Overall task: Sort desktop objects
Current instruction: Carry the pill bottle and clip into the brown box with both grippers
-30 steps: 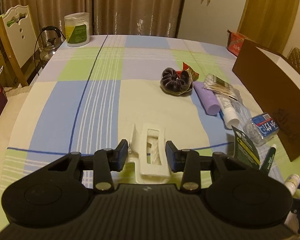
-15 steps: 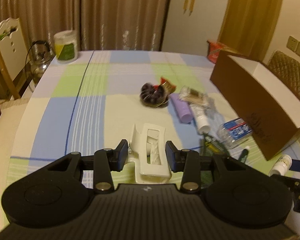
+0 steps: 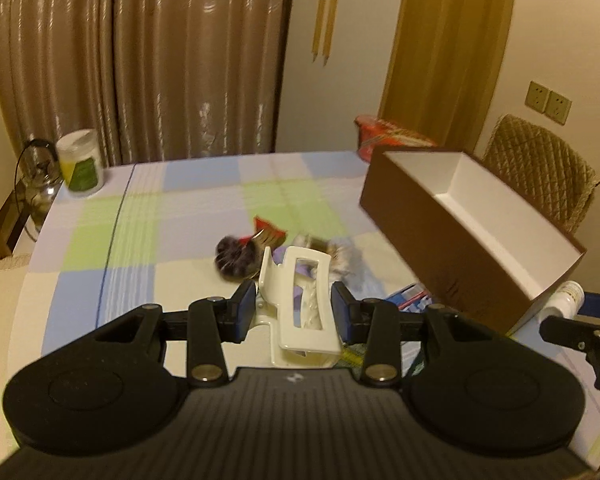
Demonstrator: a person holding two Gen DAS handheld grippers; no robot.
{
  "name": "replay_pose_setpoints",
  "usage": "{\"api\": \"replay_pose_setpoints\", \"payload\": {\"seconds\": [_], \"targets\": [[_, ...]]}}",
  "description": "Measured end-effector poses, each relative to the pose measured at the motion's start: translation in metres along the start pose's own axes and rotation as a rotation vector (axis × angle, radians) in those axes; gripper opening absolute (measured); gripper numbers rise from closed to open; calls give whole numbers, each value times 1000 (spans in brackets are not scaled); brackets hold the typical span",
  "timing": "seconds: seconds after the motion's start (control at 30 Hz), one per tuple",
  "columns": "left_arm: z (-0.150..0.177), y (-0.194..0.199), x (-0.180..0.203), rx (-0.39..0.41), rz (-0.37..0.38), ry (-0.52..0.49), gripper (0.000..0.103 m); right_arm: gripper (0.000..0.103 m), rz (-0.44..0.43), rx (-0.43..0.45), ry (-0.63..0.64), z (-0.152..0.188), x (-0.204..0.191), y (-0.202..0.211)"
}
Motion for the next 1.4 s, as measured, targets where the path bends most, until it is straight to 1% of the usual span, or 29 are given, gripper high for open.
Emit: {"api": "replay_pose_setpoints", "payload": {"seconds": [0.17, 0.3, 0.5, 0.7, 0.9, 1.17, 1.4], "targets": [[-17, -3, 33, 26, 13, -7, 36, 46, -17, 41, 9, -19, 29, 1], [-32, -9, 64, 38, 17, 10, 36, 46, -41, 41, 20, -27, 57, -8], [-47, -18, 114, 36, 51, 17, 36, 46, -54, 16, 27, -28, 97, -21], [-55, -31, 166, 17, 125, -10, 36, 46, -27, -6, 2, -26, 139, -26], [-55, -53, 207, -28, 180, -4, 36, 46, -6, -62, -19, -21, 172, -31], [-39, -82, 237, -108, 191, 10, 36, 46, -18, -124, 4, -13, 197, -42], [-32, -100, 249, -152, 175, 15, 36, 46, -67, -172, 41, -12, 200, -66]]}}
Point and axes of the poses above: each gripper's, at about its wrist camera, not at the fingertips, and y roughly against the way its jaws point, x to its right, z to its underside, the point moved 8 cm from there along -y, roughly the way its jaws point, and after that the axes turned 3 degrees about y, right-handed, at the moved point
